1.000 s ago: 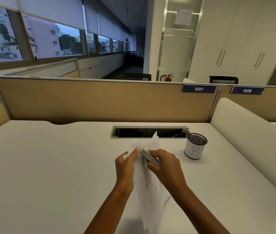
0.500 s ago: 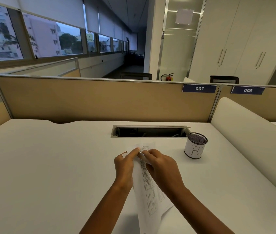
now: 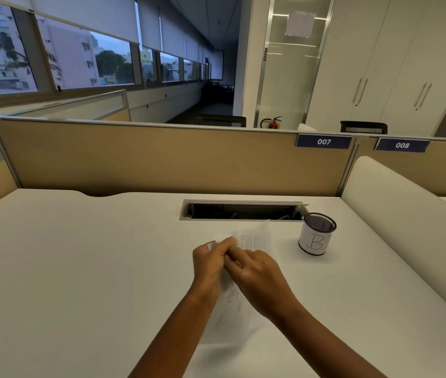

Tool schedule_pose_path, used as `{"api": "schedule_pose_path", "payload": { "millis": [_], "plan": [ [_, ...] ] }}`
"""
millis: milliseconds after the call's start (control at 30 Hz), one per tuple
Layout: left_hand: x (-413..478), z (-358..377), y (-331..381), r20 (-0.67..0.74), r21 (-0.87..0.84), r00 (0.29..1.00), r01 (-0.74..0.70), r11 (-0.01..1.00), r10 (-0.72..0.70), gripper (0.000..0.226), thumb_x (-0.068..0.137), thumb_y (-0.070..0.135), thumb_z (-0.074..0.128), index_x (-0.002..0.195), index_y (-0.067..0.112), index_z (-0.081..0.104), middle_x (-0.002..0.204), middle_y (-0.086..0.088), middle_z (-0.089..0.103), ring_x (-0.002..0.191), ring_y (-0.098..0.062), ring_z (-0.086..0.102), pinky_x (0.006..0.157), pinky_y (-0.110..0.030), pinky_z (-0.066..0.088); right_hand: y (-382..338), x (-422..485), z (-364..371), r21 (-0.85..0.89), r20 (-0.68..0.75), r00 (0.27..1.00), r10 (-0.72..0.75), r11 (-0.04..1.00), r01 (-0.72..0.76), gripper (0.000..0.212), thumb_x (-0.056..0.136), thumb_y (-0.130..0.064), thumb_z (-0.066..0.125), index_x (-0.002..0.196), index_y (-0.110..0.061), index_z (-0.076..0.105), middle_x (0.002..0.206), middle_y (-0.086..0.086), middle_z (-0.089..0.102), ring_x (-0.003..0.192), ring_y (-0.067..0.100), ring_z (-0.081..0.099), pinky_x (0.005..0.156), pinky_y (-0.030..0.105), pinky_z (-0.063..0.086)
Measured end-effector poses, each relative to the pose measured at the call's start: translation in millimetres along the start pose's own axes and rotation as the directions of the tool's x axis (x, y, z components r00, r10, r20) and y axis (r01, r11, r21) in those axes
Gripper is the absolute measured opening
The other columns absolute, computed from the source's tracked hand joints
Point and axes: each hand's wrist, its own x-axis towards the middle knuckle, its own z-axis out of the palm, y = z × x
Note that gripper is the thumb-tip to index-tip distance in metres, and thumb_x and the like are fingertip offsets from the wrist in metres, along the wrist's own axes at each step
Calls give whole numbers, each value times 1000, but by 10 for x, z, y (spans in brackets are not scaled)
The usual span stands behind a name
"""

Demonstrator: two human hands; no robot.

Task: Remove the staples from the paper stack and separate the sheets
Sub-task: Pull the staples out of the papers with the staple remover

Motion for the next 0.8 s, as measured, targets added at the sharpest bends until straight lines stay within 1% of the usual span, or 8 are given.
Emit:
{"api": "schedule_pose_path", "payload": {
  "millis": [100,200,300,367,433,533,667,800],
  "plan": [
    [35,-34,41,-4,9,1000,-3,1000,3,13,82,31,59,86,18,58,79,-1,62,72,-20,59,59,-27,52,-22,-32,15,60,-1,998,62,996,-62,44,48,-28,89,87,-16,73,77,-1,75,57,11,69,49,17,54],
    [72,-84,93,13,-64,1000,15,998,-14,14,84,31,55,89,19,57,78,2,61,71,-20,59,52,-22,51,6,-66,6,216,28,979,204,955,-205,40,54,-20,87,90,-13,71,81,2,74,59,15,69,52,17,54],
    [54,-75,110,43,-157,998,41,987,-35,11,84,29,55,80,20,61,83,-2,64,75,-22,62,57,-28,52,60,-48,-13,511,123,867,482,719,-472,28,74,-13,72,101,-12,64,95,-1,66,74,13,63,63,8,47],
    [40,-65,104,50,-187,998,52,981,-43,11,84,29,55,78,22,60,82,-4,65,73,-24,62,55,-30,53,88,-15,14,647,228,759,610,487,-586,19,81,-16,65,100,-18,61,95,-6,60,75,11,61,60,7,47],
    [22,-43,100,43,-193,998,53,980,-46,12,84,30,54,77,22,60,79,-5,64,69,-24,62,48,-28,55,99,48,37,693,271,700,660,372,-618,11,83,-21,63,93,-22,58,90,-8,59,69,6,59,52,5,48],
    [-3,26,86,16,-182,999,31,983,-29,15,84,32,54,73,24,58,76,-2,62,69,-20,59,49,-24,53,90,148,57,708,264,675,689,337,-621,9,83,-25,63,89,-18,62,82,-8,60,66,3,56,49,4,44],
    [-43,87,62,-19,-143,1000,-14,990,12,14,84,34,53,73,27,55,77,2,58,83,-22,55,77,-35,45,80,194,100,691,232,667,708,363,-625,20,82,-24,64,95,-9,66,83,-5,61,72,13,57,58,11,44],
    [-42,64,38,-34,-124,999,-18,992,14,10,86,28,52,86,19,55,77,1,57,73,-17,54,67,-31,46,47,182,107,688,191,707,681,421,-591,23,80,-22,67,100,-10,67,91,-1,65,75,11,57,63,8,44]
  ]
}}
